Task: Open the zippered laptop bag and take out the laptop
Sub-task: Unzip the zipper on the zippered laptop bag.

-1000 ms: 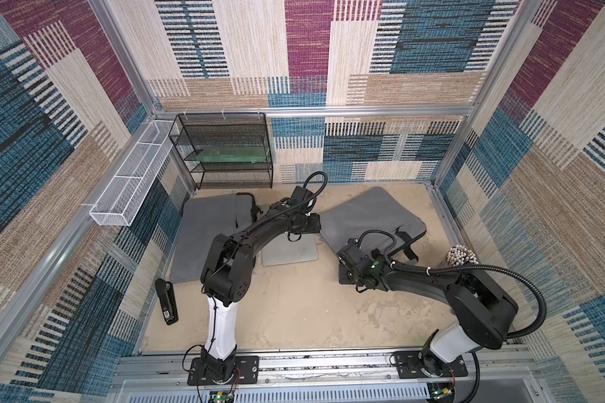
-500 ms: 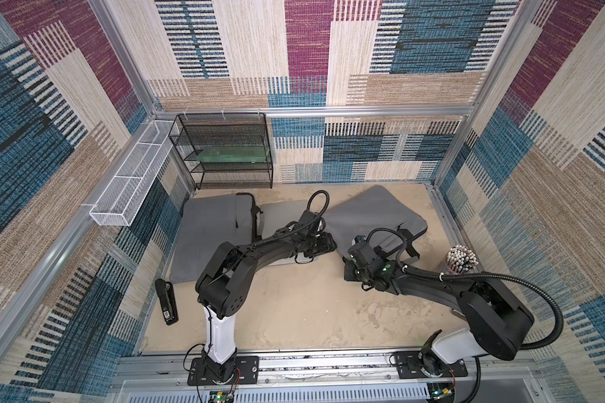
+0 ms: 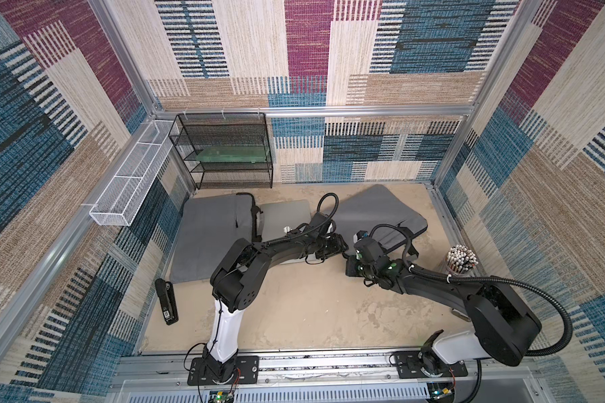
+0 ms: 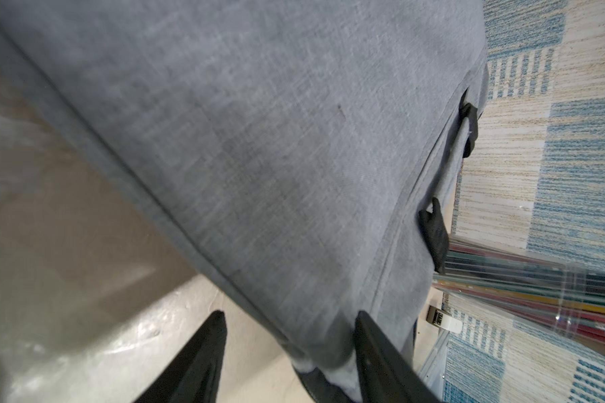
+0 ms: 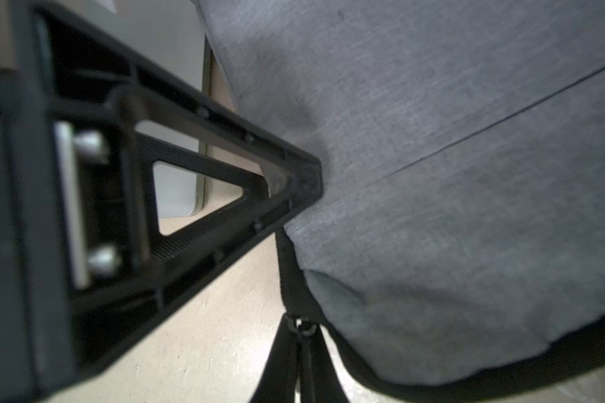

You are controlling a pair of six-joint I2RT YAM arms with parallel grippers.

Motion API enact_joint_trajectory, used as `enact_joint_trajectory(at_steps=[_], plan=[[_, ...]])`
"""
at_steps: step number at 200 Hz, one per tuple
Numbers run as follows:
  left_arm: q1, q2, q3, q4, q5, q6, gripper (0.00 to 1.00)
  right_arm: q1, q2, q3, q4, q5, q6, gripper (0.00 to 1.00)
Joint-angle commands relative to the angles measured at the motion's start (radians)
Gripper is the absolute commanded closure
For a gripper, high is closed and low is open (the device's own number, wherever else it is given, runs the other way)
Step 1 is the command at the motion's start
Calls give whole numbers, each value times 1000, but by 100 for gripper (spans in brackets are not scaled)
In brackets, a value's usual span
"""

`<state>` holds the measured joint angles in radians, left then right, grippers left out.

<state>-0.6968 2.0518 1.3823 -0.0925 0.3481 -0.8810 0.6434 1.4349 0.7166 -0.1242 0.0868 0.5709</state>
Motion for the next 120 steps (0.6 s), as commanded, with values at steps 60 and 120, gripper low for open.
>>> enact_joint_trajectory(at_steps=[60, 120], plan=[[-1, 34, 18, 48, 15, -34, 68, -16, 1, 0, 69, -36, -31, 100], [1, 28, 33, 21, -3, -19, 98, -51, -21, -27, 30, -55, -45, 100]])
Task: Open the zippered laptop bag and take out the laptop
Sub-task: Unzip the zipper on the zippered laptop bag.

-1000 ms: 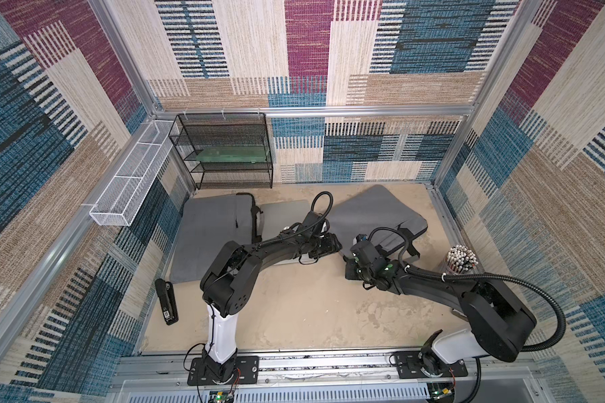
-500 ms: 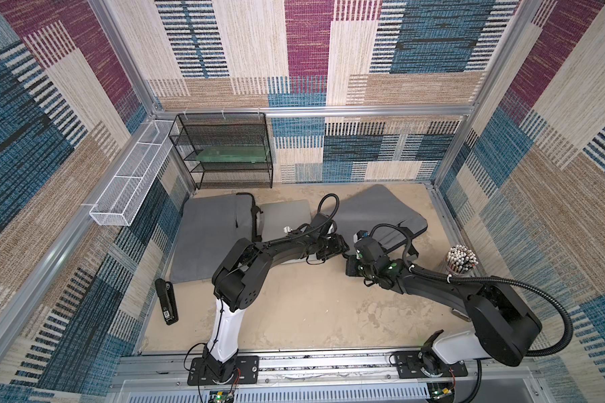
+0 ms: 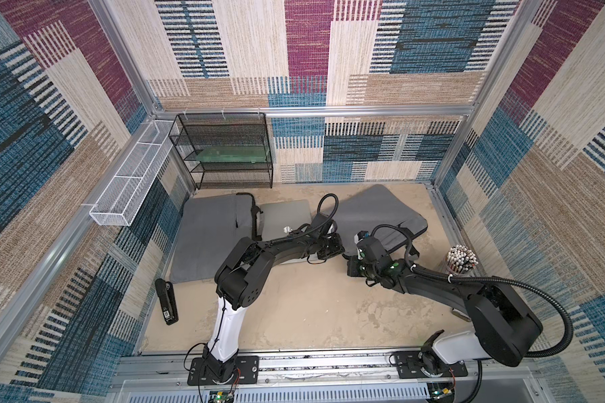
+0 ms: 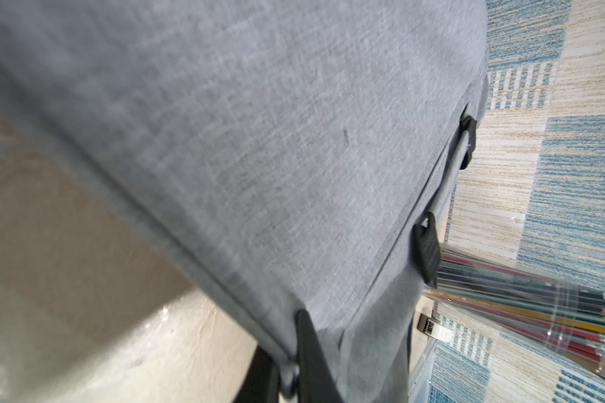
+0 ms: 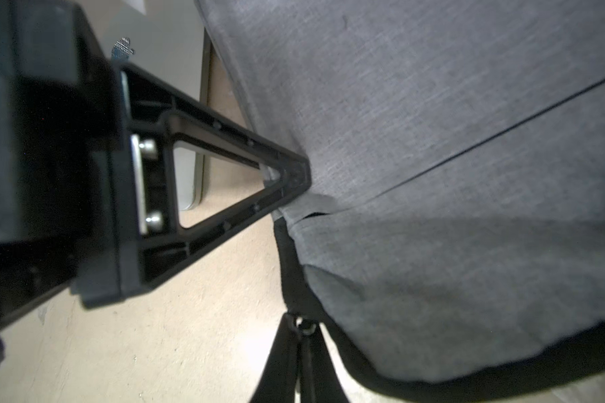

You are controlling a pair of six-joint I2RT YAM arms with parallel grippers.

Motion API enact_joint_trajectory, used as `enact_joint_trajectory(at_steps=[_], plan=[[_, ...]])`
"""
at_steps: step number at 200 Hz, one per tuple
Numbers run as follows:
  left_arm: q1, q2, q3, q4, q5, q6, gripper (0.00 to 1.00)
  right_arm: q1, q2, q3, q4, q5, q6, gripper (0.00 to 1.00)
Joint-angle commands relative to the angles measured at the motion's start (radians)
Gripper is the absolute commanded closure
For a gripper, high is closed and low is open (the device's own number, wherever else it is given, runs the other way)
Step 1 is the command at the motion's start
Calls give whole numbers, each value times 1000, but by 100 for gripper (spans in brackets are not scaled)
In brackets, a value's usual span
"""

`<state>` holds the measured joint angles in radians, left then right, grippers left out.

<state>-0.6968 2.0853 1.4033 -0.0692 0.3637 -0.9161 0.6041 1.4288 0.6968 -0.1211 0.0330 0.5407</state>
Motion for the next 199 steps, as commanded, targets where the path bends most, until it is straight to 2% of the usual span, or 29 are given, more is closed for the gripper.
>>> enact_joint_trajectory(at_steps=[1, 127, 199], plan=[[0, -6, 13, -3, -19, 17, 98, -12, -16, -9, 26, -1, -15, 100], [29, -41, 23, -59, -44, 81, 100, -89, -69, -54, -10, -33, -39, 100], [52, -34, 36, -83, -48, 127, 100, -118, -57, -73, -52, -137, -57, 100]])
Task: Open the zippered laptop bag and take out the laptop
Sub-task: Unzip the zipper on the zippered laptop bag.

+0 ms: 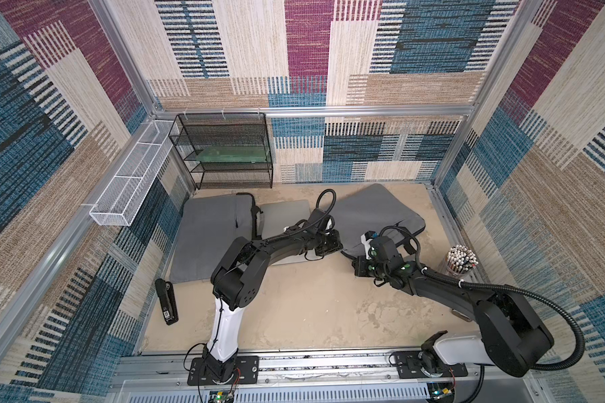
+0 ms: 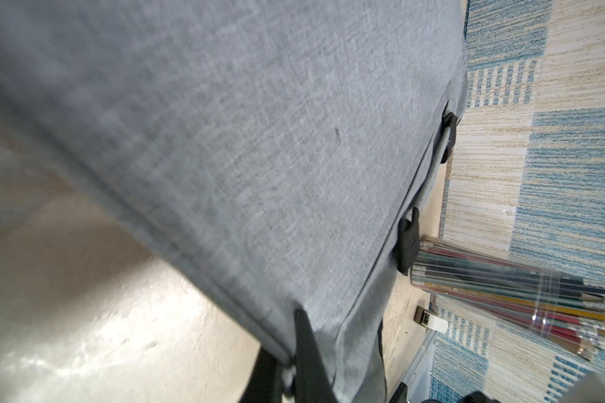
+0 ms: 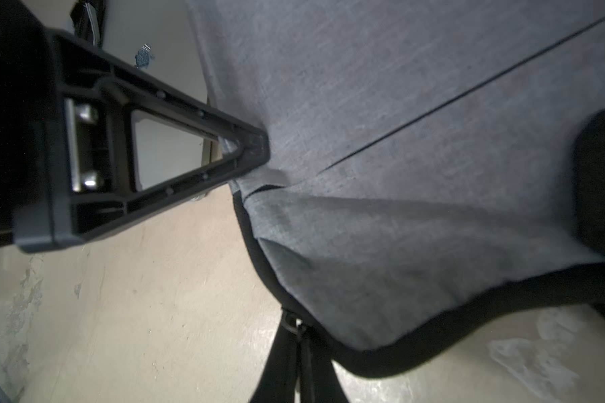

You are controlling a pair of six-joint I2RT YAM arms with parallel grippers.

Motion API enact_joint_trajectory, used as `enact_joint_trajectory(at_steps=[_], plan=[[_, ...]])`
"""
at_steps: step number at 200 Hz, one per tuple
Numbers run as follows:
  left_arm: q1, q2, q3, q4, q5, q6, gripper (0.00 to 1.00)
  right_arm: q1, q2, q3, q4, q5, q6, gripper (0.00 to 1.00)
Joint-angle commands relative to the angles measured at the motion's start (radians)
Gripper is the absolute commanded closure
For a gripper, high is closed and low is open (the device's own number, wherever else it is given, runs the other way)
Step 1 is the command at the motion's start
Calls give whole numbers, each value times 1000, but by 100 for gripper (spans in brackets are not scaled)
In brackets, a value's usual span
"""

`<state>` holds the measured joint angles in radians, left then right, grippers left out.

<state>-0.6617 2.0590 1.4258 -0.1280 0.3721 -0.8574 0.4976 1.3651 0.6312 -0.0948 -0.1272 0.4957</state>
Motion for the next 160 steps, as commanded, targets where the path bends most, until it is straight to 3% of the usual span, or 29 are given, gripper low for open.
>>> enact_joint_trajectory(at_steps=[1, 160], plan=[[16, -8, 14, -25, -56, 69, 100, -12, 7, -8, -78, 22, -12, 100], [45, 18, 60, -82, -37, 167, 100, -55, 27, -2, -121, -2, -30, 100]])
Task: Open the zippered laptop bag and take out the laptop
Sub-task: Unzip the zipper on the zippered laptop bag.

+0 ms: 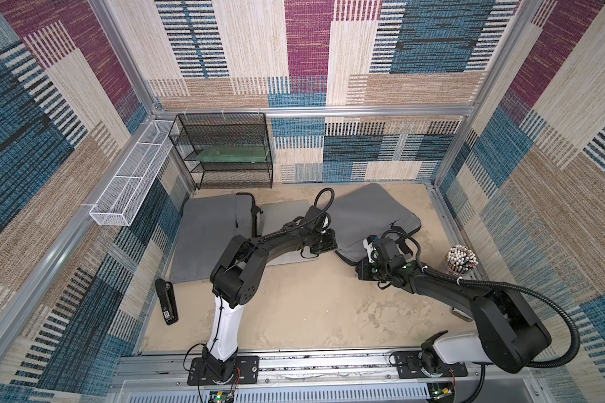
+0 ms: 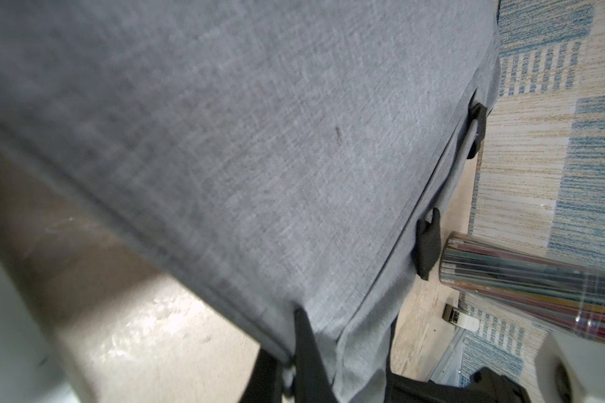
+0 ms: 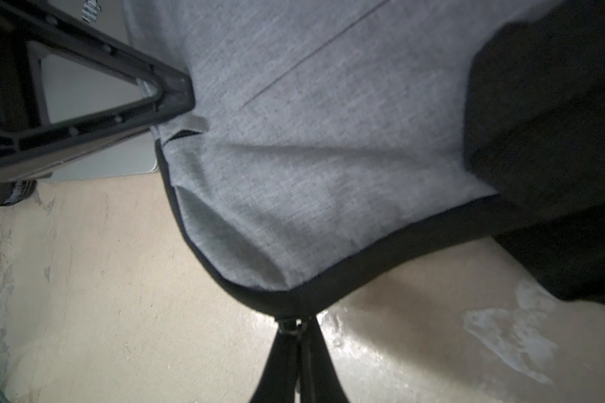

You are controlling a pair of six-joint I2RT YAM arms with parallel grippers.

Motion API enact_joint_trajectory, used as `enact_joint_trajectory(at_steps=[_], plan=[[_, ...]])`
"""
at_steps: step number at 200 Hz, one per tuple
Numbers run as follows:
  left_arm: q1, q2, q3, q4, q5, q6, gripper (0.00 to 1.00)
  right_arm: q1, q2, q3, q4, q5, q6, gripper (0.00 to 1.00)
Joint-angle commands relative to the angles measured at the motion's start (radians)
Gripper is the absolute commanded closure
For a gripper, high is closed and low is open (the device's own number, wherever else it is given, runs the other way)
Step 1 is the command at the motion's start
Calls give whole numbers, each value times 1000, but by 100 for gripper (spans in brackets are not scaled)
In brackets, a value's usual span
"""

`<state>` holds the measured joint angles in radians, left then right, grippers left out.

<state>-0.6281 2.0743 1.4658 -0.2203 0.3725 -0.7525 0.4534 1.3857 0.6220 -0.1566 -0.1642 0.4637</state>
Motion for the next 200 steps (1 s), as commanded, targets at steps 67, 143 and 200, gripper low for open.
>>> enact_joint_trajectory(at_steps=[67, 143, 200], plan=[[29, 6, 14, 7, -31, 71, 100, -57, 38, 17, -70, 65, 4, 100], [60, 4, 6, 4, -17, 82, 100, -102, 60, 24, -83, 121, 20, 100], [80, 7, 8, 2, -15, 80, 100, -138, 62, 24, -73, 121, 23, 100]])
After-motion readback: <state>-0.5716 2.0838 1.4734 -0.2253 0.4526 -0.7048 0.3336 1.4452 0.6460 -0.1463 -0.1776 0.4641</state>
